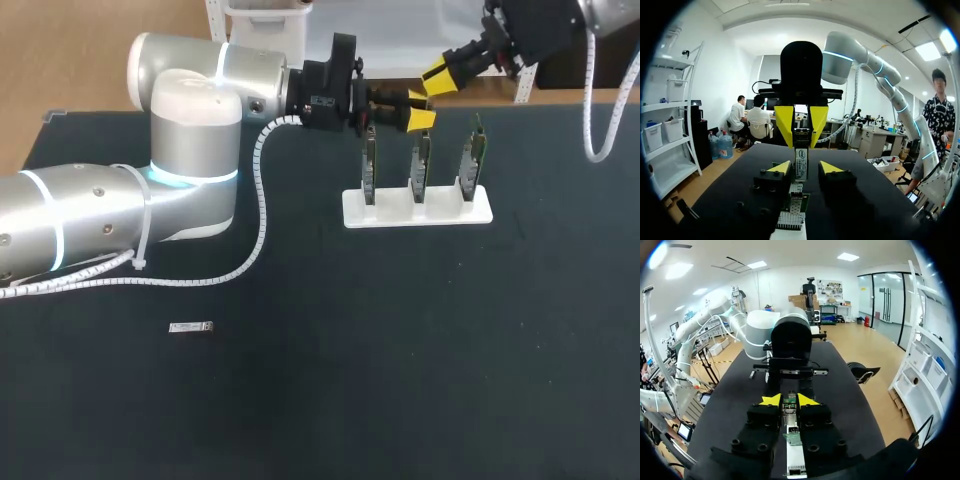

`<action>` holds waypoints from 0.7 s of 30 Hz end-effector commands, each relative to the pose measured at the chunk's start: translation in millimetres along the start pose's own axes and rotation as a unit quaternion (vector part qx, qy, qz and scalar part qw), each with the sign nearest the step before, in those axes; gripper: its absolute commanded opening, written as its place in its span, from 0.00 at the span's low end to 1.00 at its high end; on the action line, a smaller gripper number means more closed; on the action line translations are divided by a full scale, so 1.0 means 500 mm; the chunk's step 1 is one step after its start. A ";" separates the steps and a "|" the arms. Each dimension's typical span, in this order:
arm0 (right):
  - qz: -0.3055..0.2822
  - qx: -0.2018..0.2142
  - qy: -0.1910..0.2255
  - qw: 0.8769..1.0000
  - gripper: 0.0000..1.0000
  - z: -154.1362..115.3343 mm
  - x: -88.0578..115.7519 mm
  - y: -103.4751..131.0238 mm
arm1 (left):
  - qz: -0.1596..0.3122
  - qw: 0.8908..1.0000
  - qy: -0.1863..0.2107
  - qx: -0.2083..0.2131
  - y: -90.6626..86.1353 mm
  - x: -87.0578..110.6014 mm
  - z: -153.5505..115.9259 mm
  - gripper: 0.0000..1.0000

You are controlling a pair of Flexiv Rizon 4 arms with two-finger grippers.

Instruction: Pick up the optical module with the left hand, and insert it into the network port with the right hand.

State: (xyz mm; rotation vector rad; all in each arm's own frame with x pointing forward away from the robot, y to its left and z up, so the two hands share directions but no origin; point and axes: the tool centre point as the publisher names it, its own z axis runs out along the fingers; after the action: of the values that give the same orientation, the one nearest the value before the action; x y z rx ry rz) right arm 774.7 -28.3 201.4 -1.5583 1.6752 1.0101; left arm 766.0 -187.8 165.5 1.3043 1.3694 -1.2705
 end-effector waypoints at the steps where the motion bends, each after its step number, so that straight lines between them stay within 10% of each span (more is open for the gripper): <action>1: -0.001 0.002 0.001 1.000 0.00 -0.003 -0.001 -0.003 | 0.000 1.000 0.000 0.001 0.004 0.001 0.002 1.00; 21: -0.006 0.001 -0.004 1.000 0.00 -0.017 -0.004 -0.007 | 0.017 0.998 0.059 -0.031 0.003 -0.010 -0.033 1.00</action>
State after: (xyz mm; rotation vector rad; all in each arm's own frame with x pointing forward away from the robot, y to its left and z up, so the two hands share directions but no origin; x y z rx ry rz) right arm 777.7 -33.4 206.5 -1.5565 1.6619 1.0031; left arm 776.1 -178.1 166.6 1.3608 1.4128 -1.1639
